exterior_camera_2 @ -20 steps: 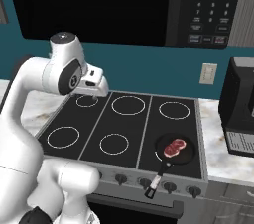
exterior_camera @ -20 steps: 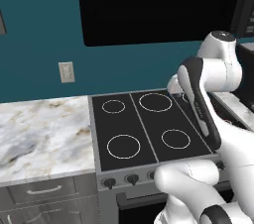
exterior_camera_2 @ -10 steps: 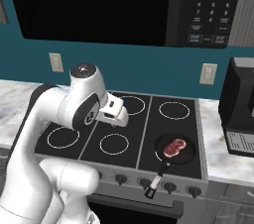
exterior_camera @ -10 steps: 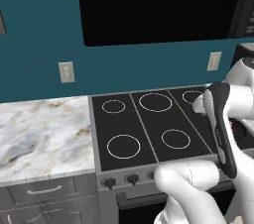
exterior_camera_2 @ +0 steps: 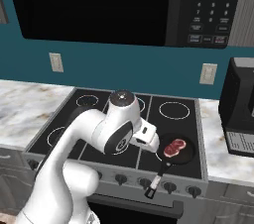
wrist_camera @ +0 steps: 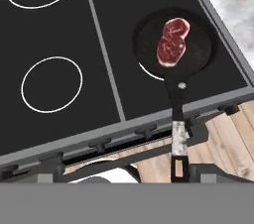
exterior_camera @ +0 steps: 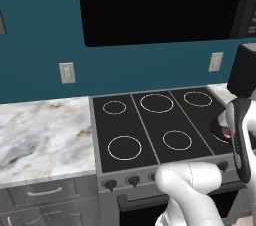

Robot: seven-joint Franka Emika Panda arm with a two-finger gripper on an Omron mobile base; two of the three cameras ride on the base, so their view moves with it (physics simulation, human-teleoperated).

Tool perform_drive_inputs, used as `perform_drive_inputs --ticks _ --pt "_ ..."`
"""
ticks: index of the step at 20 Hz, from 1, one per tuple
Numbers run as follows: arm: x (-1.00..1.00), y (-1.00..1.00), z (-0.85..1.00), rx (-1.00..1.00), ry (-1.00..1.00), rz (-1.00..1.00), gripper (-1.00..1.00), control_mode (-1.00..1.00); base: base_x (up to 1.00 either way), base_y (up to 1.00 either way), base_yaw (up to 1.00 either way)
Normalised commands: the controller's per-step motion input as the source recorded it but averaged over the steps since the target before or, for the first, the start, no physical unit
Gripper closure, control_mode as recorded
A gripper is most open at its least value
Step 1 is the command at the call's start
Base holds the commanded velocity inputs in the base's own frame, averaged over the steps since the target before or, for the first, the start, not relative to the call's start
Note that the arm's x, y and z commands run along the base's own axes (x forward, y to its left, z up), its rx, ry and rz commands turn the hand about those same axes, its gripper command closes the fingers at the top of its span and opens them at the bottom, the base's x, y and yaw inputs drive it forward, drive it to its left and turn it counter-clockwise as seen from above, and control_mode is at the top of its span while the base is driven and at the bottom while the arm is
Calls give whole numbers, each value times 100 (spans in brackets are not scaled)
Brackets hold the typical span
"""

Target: Pick up the pan with the steak in it and place it on the dining table. Then place the steak on the plate.

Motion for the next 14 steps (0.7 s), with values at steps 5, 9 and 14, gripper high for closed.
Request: perform_drive_inputs --ticks 5,9,14 --pt "0 -93 -56 1 8 -8 -100 -100 0 0 0" --pt "0 -81 -56 0 7 -6 -100 -100 0 0 0" --pt "0 -31 -38 -2 4 0 -100 -100 0 0 0"
